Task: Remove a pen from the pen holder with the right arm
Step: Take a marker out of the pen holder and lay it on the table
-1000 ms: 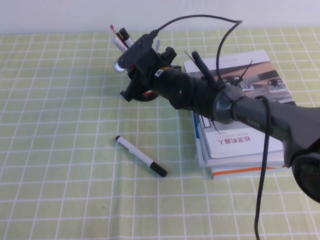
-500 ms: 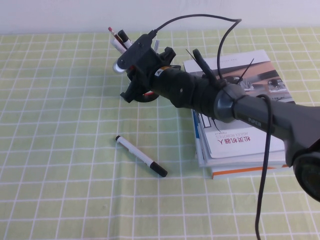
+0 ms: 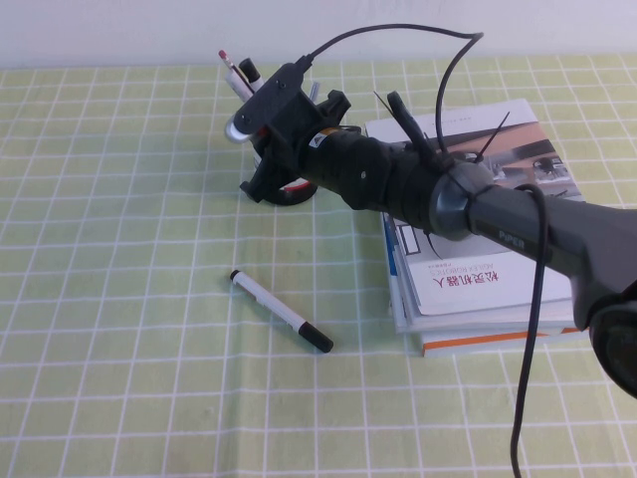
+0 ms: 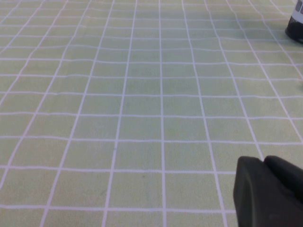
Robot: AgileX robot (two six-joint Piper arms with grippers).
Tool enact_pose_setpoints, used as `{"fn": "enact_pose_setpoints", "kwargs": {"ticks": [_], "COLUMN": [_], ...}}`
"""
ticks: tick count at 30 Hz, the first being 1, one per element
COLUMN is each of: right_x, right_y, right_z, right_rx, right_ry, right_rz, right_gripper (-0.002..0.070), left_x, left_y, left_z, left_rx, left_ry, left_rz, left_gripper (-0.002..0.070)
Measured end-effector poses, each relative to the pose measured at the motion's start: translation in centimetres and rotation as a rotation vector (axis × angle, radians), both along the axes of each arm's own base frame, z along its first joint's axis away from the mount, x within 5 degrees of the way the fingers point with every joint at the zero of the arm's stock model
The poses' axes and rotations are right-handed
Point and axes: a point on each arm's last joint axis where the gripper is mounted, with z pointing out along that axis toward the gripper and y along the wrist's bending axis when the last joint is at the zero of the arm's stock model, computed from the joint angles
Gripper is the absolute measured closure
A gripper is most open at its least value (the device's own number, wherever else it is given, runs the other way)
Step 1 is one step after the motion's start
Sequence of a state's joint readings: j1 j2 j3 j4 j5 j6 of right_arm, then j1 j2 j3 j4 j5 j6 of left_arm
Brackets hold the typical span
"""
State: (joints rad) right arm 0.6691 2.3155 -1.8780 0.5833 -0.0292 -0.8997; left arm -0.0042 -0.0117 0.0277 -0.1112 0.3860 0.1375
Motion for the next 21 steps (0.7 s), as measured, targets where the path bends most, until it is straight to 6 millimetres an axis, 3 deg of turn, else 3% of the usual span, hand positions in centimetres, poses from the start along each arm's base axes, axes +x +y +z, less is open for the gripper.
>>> {"fn": "enact_pose_setpoints", "kwargs": {"ticks": [21], "right_x": [-0.29], "right_y": [0.09], "right_z": [-0.1], "right_rx": [-0.013], "right_ry": [0.037], "right_rz": [0.025], "right_gripper": [0.0521], "left_x": [-0.01], "left_y": [0.0], "left_z": [0.01], "left_rx": [0.0], "left_ry": [-0.001], "left_rz": [0.0], "left_gripper": [0.068]}}
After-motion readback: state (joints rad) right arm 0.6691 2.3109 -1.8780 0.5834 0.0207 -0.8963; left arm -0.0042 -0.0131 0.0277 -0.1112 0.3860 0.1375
